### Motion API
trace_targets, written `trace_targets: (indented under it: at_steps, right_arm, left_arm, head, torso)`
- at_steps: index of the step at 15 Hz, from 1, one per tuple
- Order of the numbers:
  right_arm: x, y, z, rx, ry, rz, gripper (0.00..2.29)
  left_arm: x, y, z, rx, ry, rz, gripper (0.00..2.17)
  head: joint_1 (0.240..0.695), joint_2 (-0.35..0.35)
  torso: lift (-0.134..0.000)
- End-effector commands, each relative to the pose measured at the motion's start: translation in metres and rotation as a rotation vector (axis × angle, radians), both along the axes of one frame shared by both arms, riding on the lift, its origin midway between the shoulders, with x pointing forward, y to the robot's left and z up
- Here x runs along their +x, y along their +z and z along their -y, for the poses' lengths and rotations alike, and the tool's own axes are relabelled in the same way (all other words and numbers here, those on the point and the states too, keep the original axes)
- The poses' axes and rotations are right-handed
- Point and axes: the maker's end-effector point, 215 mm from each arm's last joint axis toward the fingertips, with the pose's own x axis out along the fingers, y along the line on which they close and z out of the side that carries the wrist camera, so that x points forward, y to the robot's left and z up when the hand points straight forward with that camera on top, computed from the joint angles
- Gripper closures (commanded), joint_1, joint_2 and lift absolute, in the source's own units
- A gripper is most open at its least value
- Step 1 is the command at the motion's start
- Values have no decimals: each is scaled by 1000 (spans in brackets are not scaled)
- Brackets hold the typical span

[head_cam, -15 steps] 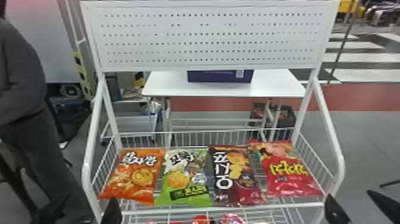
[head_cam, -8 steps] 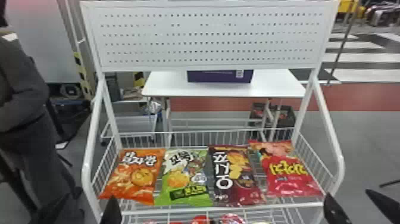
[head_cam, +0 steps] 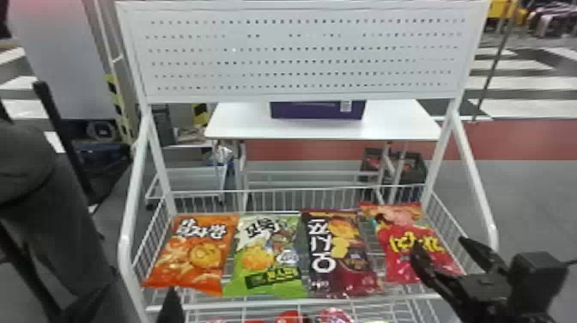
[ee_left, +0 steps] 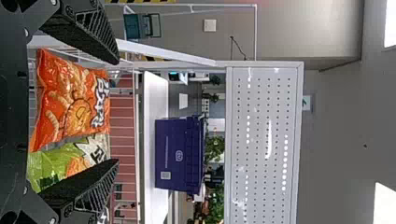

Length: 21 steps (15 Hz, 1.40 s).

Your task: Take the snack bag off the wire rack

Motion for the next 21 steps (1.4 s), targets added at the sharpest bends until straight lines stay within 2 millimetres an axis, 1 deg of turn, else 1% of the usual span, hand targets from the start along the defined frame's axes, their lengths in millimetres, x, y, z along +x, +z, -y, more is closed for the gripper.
trace_targets:
  at_steps: [1,2,4,5,7,8,9,11,12,13,14,15,17,21]
  right_arm:
    - [30,-27,-3,-8,-5,-49,147]
    - [38,-36,-4,-10,-4,-63,147]
    - [48,-49,-2,-13,-12,-86,147]
    - [52,-59,2,-18,-19,-103,147]
    - [61,-70,12,-30,-37,-126,147]
    - [67,-80,12,-50,-34,-149,147]
    - [69,-85,9,-74,-26,-160,147]
    - [71,-88,7,-74,-22,-166,151]
    - [71,-90,6,-75,-21,-172,232]
    - [71,-94,4,-77,-13,-189,576]
    - [68,-102,3,-79,-11,-215,1261]
    - [68,-106,5,-72,-17,-236,1693]
    - [69,-107,3,-49,-1,-250,1916]
    - [63,-110,0,-32,10,-251,1932]
  left_arm:
    - [0,-1,-4,7,5,-2,144]
    - [0,-2,-5,9,6,-3,144]
    - [1,-3,-5,9,6,-4,144]
    - [1,-4,-5,11,4,-6,144]
    - [2,-5,-5,9,4,-6,144]
    - [3,-6,-5,11,4,-8,144]
    - [3,-6,-6,10,4,-6,144]
    - [4,-7,-7,11,6,-8,144]
    - [5,-6,-7,12,5,-8,144]
    - [5,-5,-7,12,5,-5,144]
    - [6,-6,-7,11,5,-6,144]
    - [7,-7,-8,12,6,-8,144]
    - [9,-10,-9,12,6,-14,144]
    - [11,-11,-8,9,5,-16,144]
  head:
    - [499,0]
    - [499,0]
    - [499,0]
    - [499,0]
    - [499,0]
    - [499,0]
    - [499,0]
    - [499,0]
    - [499,0]
    - [499,0]
    - [499,0]
    - [499,0]
    - [499,0]
    - [499,0]
  torso:
    - [0]
    - [0]
    - [0]
    - [0]
    - [0]
    - [0]
    - [0]
    - [0]
    - [0]
    - [0]
    - [0]
    - [0]
    - [0]
    - [0]
